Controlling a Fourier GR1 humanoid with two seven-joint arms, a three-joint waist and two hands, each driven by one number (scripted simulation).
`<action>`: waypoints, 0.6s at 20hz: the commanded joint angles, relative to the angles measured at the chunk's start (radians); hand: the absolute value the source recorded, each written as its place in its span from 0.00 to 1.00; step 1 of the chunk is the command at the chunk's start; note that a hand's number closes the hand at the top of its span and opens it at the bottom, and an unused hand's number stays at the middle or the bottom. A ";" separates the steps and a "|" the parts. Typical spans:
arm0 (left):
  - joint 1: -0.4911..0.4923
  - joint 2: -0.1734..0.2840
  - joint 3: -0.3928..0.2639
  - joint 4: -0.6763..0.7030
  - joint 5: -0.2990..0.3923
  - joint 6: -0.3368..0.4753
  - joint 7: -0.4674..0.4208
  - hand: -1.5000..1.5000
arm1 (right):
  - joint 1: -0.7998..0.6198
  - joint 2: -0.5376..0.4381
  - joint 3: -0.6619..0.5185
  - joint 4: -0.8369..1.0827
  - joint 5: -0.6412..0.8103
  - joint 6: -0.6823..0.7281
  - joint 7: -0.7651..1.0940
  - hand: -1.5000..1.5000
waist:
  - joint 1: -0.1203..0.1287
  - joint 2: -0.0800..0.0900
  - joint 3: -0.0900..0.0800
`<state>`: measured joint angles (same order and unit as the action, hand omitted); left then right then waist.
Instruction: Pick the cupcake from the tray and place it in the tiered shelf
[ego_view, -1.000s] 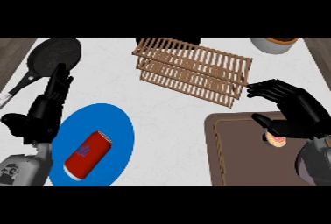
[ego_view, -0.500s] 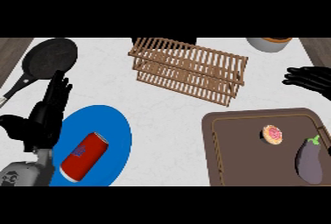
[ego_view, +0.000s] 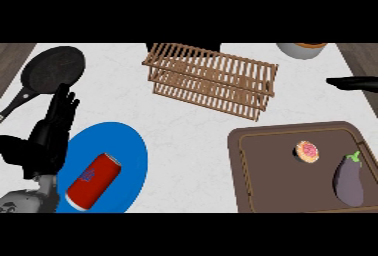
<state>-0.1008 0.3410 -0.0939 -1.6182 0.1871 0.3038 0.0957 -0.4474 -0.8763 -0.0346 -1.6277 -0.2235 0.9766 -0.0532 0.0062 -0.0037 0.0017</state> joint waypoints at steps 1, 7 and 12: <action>0.009 -0.005 -0.008 -0.027 -0.016 0.018 0.027 0.50 | 0.018 0.006 0.063 -0.181 0.230 -0.033 -0.010 0.00 | -0.002 0.001 0.001; 0.059 -0.005 0.003 -0.065 -0.021 -0.011 0.020 0.50 | 0.155 0.091 0.153 -0.270 0.504 -0.161 -0.016 0.00 | -0.002 0.003 -0.001; 0.050 -0.003 0.045 -0.066 0.006 -0.036 0.023 0.50 | 0.204 0.063 0.209 -0.268 0.726 -0.243 -0.100 0.00 | -0.002 0.003 -0.001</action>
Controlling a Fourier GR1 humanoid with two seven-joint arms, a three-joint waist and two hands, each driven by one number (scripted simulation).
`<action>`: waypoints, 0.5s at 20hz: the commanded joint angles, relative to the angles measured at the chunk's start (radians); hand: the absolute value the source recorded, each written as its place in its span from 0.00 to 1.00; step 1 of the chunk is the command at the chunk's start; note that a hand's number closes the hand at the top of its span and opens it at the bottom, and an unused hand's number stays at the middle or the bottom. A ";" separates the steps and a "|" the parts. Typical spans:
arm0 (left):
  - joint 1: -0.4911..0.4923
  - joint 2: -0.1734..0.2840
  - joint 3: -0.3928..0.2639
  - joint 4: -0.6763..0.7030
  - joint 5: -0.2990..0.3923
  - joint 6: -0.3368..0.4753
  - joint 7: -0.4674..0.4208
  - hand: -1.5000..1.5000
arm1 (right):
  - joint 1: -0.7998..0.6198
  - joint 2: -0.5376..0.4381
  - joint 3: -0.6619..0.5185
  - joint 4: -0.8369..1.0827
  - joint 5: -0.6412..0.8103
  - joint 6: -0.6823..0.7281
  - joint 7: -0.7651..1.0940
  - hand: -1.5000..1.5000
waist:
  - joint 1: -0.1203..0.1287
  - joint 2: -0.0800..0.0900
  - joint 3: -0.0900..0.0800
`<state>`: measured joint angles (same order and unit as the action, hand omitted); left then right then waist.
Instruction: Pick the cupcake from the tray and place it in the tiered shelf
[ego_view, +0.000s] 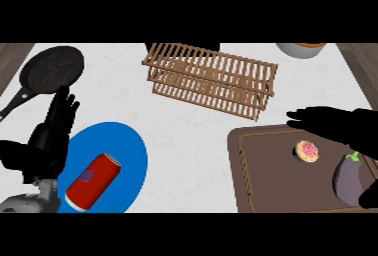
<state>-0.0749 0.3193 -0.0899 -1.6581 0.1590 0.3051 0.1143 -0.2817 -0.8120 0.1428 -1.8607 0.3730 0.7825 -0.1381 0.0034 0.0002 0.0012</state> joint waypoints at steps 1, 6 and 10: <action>-0.033 -0.010 0.032 0.077 -0.002 -0.024 -0.049 0.50 | 0.016 -0.031 0.007 0.003 0.159 -0.064 -0.074 0.00 | -0.005 0.001 -0.001; -0.020 -0.031 0.005 0.036 -0.021 -0.016 -0.016 0.50 | 0.032 0.004 0.133 0.121 0.389 -0.179 -0.047 0.00 | 0.003 0.003 -0.001; -0.074 -0.027 0.052 0.041 -0.029 -0.032 0.035 0.50 | 0.023 0.108 0.111 0.158 0.423 -0.200 -0.061 0.00 | -0.002 0.000 -0.001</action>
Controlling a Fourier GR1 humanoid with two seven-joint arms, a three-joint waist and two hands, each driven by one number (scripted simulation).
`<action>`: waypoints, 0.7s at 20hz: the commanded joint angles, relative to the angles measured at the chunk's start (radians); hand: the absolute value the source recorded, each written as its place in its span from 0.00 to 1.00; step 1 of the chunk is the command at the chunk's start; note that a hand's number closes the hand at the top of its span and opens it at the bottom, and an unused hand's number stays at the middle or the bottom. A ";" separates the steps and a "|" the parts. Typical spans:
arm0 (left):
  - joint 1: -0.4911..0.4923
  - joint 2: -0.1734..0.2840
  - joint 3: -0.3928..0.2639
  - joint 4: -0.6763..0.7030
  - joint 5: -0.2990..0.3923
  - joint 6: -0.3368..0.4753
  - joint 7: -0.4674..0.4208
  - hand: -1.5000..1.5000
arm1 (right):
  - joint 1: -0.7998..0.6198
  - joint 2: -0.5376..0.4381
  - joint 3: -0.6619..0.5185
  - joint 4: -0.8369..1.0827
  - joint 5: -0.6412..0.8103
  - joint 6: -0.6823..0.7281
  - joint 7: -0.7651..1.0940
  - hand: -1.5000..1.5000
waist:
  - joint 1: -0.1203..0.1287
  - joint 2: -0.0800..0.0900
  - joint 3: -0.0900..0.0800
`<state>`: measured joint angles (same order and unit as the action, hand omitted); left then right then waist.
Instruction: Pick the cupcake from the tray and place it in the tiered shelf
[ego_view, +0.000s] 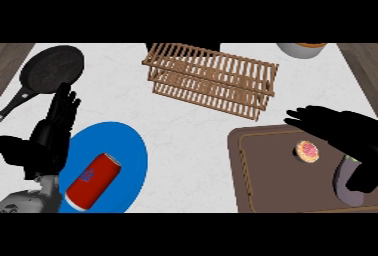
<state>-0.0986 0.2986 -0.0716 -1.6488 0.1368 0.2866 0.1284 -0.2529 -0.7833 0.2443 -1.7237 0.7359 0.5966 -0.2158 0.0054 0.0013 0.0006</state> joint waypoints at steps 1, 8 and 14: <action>0.005 -0.021 -0.005 -0.041 -0.036 0.006 0.036 0.50 | -0.004 0.034 -0.008 0.138 0.089 -0.071 -0.111 0.00 | 0.000 -0.001 0.000; 0.019 -0.075 -0.003 -0.042 -0.069 -0.001 0.045 0.50 | 0.022 0.112 -0.017 0.167 0.179 -0.098 -0.147 0.00 | -0.004 -0.002 -0.001; 0.016 -0.053 0.033 -0.073 -0.083 -0.050 0.085 0.50 | 0.030 0.167 -0.033 0.233 0.254 -0.119 -0.174 0.00 | -0.004 -0.002 -0.001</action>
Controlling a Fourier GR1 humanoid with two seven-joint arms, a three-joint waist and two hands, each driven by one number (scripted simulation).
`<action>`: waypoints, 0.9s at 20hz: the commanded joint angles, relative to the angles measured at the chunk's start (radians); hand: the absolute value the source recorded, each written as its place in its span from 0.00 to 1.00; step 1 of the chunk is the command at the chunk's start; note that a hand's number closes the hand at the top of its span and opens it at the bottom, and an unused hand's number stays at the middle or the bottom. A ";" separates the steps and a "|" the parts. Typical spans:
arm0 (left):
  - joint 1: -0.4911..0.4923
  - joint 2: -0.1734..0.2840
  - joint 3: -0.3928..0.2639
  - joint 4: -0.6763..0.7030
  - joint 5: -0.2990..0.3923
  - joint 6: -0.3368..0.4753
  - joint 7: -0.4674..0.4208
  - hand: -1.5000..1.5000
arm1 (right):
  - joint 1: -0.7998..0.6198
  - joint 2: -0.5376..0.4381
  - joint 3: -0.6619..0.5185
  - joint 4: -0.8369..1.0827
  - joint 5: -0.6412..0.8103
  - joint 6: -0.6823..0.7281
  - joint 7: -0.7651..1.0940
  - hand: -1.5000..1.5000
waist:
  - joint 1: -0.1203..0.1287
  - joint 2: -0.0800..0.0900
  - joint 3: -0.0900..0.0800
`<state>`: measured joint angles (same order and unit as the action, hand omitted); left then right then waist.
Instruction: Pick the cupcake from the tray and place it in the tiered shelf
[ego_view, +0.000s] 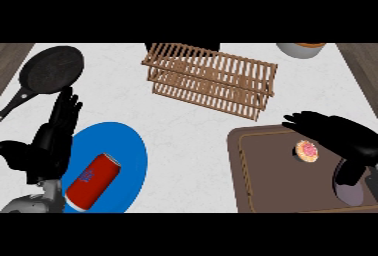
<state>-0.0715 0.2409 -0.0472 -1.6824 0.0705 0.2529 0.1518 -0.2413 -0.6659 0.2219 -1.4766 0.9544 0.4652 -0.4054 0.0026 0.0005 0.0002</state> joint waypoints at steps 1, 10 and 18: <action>0.005 -0.007 0.049 0.025 0.011 -0.043 -0.031 0.50 | -0.027 0.028 -0.039 0.073 0.053 -0.011 -0.059 0.00 | 0.001 0.000 0.000; 0.018 0.015 0.122 0.004 0.032 -0.115 -0.020 0.50 | -0.010 0.098 -0.061 0.108 0.106 -0.049 -0.133 0.00 | 0.001 -0.001 0.000; 0.013 -0.022 0.106 -0.044 -0.021 -0.096 0.046 0.50 | -0.033 0.162 -0.056 0.228 0.205 -0.081 -0.141 0.00 | 0.001 -0.001 0.000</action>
<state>-0.0834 0.2081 0.0413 -1.6699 0.0465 0.1747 0.1532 -0.2745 -0.5164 0.1639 -1.2622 1.1223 0.3674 -0.5443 0.0032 0.0002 0.0001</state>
